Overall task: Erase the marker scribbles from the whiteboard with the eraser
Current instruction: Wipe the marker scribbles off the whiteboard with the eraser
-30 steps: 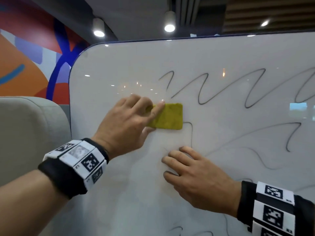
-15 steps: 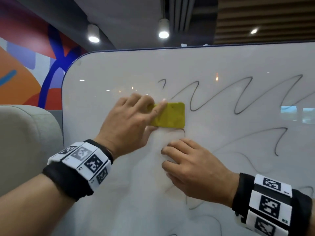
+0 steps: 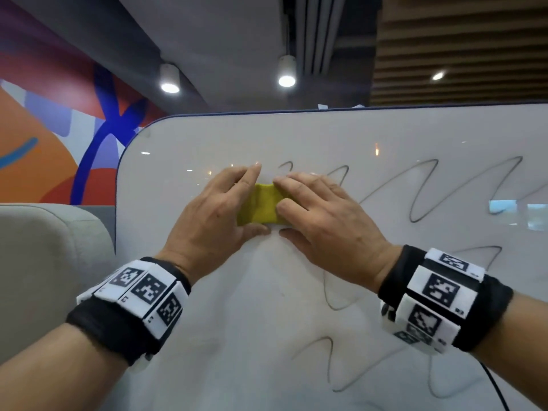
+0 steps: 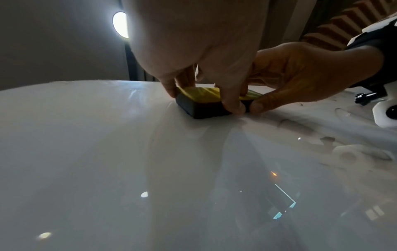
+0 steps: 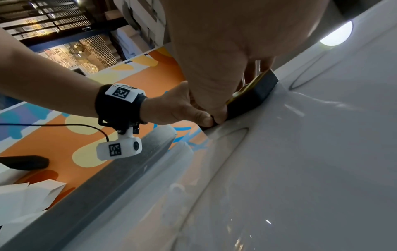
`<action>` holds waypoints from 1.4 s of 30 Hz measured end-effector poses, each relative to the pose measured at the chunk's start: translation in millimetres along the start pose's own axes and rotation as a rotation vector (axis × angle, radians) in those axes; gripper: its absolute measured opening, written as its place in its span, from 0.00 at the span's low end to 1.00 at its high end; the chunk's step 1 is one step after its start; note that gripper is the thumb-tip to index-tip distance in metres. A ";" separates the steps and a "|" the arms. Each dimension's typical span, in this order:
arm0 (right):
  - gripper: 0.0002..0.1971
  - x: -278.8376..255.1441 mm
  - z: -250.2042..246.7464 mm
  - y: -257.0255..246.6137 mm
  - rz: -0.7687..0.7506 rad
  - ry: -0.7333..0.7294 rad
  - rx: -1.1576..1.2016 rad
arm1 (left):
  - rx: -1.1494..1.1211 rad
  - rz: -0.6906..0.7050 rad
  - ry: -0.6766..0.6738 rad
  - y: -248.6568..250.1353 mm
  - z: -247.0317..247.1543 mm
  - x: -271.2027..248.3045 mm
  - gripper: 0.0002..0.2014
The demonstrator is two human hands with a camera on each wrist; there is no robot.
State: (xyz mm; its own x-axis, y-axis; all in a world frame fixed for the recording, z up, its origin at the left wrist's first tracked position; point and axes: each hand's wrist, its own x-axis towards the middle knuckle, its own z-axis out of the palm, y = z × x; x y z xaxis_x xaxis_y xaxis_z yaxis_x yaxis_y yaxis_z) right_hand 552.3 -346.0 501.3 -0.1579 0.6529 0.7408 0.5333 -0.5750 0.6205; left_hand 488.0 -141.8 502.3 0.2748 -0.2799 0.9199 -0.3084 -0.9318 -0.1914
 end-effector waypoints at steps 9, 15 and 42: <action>0.27 12.9 -18.8 52.6 0.223 0.100 -0.150 | 0.179 -0.244 -0.128 -16.6 1.9 -5.7 0.58; 0.21 -23.1 2.9 8.2 -0.029 0.033 -0.090 | 0.196 -0.229 -0.142 -18.0 1.3 -10.9 0.56; 0.20 -98.0 -12.2 -14.4 -0.208 -0.212 -0.020 | 0.211 -0.271 -0.273 -9.5 -0.6 -18.6 0.55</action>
State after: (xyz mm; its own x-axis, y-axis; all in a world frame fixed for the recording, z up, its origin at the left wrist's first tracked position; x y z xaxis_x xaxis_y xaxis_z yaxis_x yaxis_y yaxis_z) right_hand 549.9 -407.8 422.9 -0.0834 0.8450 0.5282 0.4912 -0.4263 0.7596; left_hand 485.3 -127.7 487.2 0.5594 -0.0434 0.8278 -0.0069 -0.9988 -0.0477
